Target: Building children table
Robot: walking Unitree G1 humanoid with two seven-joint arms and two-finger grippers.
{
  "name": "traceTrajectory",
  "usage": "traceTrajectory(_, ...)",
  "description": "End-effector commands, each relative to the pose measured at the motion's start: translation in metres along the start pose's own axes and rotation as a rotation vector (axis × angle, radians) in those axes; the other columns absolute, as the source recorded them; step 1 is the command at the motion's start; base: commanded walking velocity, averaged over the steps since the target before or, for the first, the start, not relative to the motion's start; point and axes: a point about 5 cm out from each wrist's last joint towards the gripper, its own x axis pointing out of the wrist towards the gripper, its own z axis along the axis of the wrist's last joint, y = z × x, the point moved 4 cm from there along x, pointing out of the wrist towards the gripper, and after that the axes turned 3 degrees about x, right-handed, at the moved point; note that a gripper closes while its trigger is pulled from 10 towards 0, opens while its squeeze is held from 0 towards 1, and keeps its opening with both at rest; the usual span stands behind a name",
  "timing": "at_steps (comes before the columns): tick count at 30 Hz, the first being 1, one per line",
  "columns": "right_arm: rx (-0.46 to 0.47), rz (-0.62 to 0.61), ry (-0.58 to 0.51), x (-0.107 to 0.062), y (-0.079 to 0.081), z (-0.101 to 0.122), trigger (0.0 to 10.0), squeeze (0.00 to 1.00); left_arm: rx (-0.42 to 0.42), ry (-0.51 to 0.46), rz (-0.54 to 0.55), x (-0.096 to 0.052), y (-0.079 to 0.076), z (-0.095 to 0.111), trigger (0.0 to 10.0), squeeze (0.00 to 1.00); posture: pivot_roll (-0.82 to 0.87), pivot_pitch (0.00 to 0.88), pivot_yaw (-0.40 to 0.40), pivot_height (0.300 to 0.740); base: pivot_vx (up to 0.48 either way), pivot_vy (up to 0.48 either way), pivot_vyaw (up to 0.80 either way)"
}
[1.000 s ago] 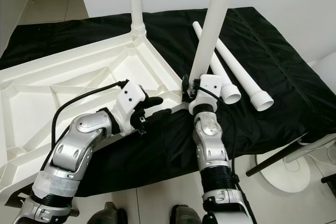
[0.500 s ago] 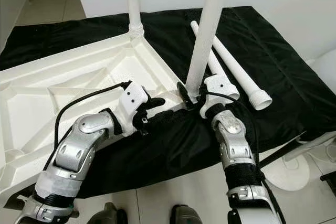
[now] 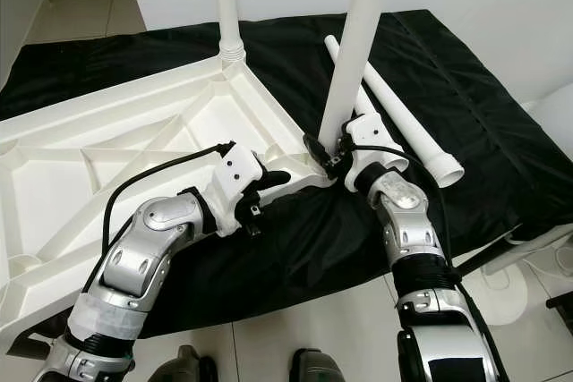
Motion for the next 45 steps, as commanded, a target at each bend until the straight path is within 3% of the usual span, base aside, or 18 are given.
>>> traceTrajectory(1,-0.014,0.009,0.020,-0.001,-0.002,-0.003,0.0,0.00,-0.007,0.016,0.137,-0.001,0.010,-0.003,10.0,0.00,-0.08,0.088,0.013,0.740,0.000,0.000,0.00)
traceTrajectory(3,-0.010,0.011,0.023,-0.002,-0.002,-0.005,0.0,0.00,0.001,0.026,0.143,-0.002,0.010,-0.006,10.0,0.00,-0.08,0.089,0.013,0.740,0.000,0.000,0.00)
traceTrajectory(4,-0.008,-0.001,0.028,-0.003,-0.004,-0.006,8.5,0.00,0.007,0.033,0.147,-0.003,0.011,-0.007,10.0,0.00,-0.08,0.092,0.012,0.740,0.000,0.000,0.00)
traceTrajectory(5,-0.008,-0.001,0.028,-0.003,-0.004,-0.006,8.5,0.00,0.007,0.033,0.147,-0.003,0.011,-0.007,10.0,0.00,-0.08,0.092,0.012,0.740,0.000,0.000,0.00)
traceTrajectory(6,0.005,-0.022,0.032,-0.004,-0.005,-0.008,10.0,0.00,0.012,0.039,0.157,-0.003,0.012,-0.009,10.0,0.00,-0.09,0.093,0.011,0.740,0.000,0.000,0.00)
traceTrajectory(11,0.029,-0.075,0.040,-0.004,-0.006,-0.012,10.0,0.00,0.015,0.046,0.179,-0.004,0.016,-0.010,10.0,0.00,-0.09,0.095,0.010,0.740,0.000,0.000,0.00)
traceTrajectory(12,0.051,-0.134,0.036,-0.004,-0.003,-0.014,10.0,0.00,0.011,0.053,0.219,-0.005,0.023,-0.012,10.0,0.00,-0.09,0.097,0.015,0.740,0.000,0.000,0.00)
traceTrajectory(18,0.090,-0.242,0.001,-0.005,0.002,-0.014,10.0,0.00,-0.007,0.049,0.278,-0.008,0.031,-0.017,10.0,0.00,-0.09,0.100,0.019,0.740,0.000,0.000,0.00)
traceTrajectory(20,0.141,-0.331,-0.043,-0.006,0.006,-0.010,10.0,0.00,-0.036,0.036,0.281,-0.006,0.024,-0.023,10.0,0.00,-0.09,0.103,0.023,0.740,0.000,0.000,0.00)
traceTrajectory(24,0.148,-0.356,-0.051,-0.006,0.007,-0.010,10.0,0.00,-0.038,0.035,0.277,-0.005,0.021,-0.025,10.0,0.00,-0.09,0.103,0.023,0.740,0.000,0.000,0.00)
traceTrajectory(28,0.142,-0.550,-0.027,-0.009,0.004,-0.012,10.0,0.00,-0.076,-0.023,0.215,-0.002,0.005,-0.019,10.0,0.00,-0.09,0.106,0.030,0.740,0.000,0.000,0.00)
traceTrajectory(33,0.161,-0.695,-0.003,-0.012,0.009,-0.015,10.0,0.00,-0.075,-0.072,0.172,-0.004,0.003,-0.010,10.0,0.00,-0.09,0.104,0.025,0.740,0.000,0.000,0.00)
traceTrajectory(37,0.179,-0.693,0.002,-0.007,0.019,-0.013,10.0,0.00,-0.076,-0.121,0.138,-0.007,0.003,-0.001,10.0,0.00,-0.09,0.101,0.024,0.740,0.000,0.000,0.00)
traceTrajectory(44,0.166,-0.662,-0.011,-0.005,0.021,-0.009,10.0,0.00,-0.062,-0.135,0.139,-0.008,0.004,0.002,10.0,0.00,-0.08,0.094,0.020,0.740,0.000,0.000,0.00)
traceTrajectory(45,0.167,-0.658,-0.014,-0.006,0.020,-0.008,10.0,0.36,-0.058,-0.135,0.143,-0.008,0.004,0.002,10.0,0.00,-0.08,0.091,0.019,0.740,0.000,0.000,0.00)
